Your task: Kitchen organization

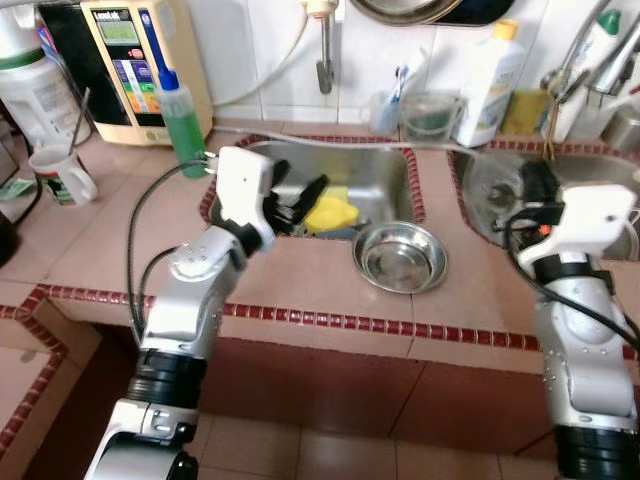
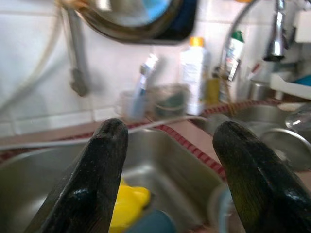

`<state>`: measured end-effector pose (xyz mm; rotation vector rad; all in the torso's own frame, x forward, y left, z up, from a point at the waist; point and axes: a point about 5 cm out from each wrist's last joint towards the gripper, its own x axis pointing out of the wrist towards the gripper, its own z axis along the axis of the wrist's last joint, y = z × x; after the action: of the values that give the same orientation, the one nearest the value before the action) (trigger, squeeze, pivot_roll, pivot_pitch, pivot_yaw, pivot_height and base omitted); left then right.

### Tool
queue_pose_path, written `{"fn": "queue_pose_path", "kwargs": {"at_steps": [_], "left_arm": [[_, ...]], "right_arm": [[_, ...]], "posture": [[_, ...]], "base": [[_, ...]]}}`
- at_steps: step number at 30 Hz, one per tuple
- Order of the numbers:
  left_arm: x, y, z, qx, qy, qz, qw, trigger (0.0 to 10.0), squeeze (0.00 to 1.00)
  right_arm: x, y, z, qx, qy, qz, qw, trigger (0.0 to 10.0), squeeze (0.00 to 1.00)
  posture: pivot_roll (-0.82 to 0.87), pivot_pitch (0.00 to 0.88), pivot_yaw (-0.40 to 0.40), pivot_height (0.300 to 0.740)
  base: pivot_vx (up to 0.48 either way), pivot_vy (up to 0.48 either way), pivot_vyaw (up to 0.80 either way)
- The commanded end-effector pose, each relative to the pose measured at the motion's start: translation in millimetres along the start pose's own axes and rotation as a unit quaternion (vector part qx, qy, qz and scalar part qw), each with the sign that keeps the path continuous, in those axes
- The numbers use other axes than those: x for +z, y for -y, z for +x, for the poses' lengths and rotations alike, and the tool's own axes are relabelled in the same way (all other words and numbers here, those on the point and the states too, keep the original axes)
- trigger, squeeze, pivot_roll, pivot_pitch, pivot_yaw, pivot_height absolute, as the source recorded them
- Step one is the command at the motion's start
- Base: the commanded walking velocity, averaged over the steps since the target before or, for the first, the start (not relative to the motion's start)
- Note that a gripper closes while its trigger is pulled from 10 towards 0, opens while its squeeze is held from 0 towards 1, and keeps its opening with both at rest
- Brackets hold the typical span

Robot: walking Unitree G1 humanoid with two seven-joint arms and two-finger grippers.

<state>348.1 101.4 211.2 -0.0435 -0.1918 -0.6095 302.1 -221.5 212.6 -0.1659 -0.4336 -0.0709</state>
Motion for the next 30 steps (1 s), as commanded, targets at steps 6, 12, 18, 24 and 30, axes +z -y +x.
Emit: {"fn": "queue_pose_path", "kwargs": {"at_steps": [6, 12, 18, 24, 30], "left_arm": [[2.1, -8.9, -4.1, 0.012, -0.002, 0.002, 1.0, 10.0, 0.0], [2.1, -8.5, -4.1, 0.01, -0.003, 0.004, 1.0, 10.0, 0.0], [1.7, -6.2, -4.0, 0.004, -0.004, 0.004, 1.0, 10.0, 0.0], [-0.5, -3.1, -3.3, 0.0, -0.009, 0.006, 1.0, 10.0, 0.0], [-2.6, 2.1, -3.3, -0.003, -0.017, -0.001, 1.0, 10.0, 0.0]], "right_arm": [[6.1, -9.1, 2.3, 0.012, 0.013, 0.009, 1.0, 10.0, 0.0], [5.6, -9.3, 2.2, 0.013, 0.011, 0.008, 1.0, 10.0, 0.0], [5.6, -10.3, 2.6, 0.015, 0.011, 0.006, 1.0, 10.0, 0.0], [5.5, -11.0, 1.9, 0.019, 0.01, -0.002, 1.0, 10.0, 0.0], [2.9, -9.8, 2.9, 0.014, -0.004, -0.001, 1.0, 10.0, 0.0]], "posture": [[-0.12, 0.072, 0.029, 0.74], [-0.12, 0.074, 0.029, 0.74], [-0.12, 0.077, 0.027, 0.74], [-0.12, 0.075, 0.026, 0.74], [-0.12, 0.083, 0.025, 0.74]], "base": [[0.321, 0.0, 0.0], [0.321, 0.0, 0.0], [0.325, 0.0, 0.0], [0.317, 0.0, 0.0], [0.0, 0.0, 0.0]]}}
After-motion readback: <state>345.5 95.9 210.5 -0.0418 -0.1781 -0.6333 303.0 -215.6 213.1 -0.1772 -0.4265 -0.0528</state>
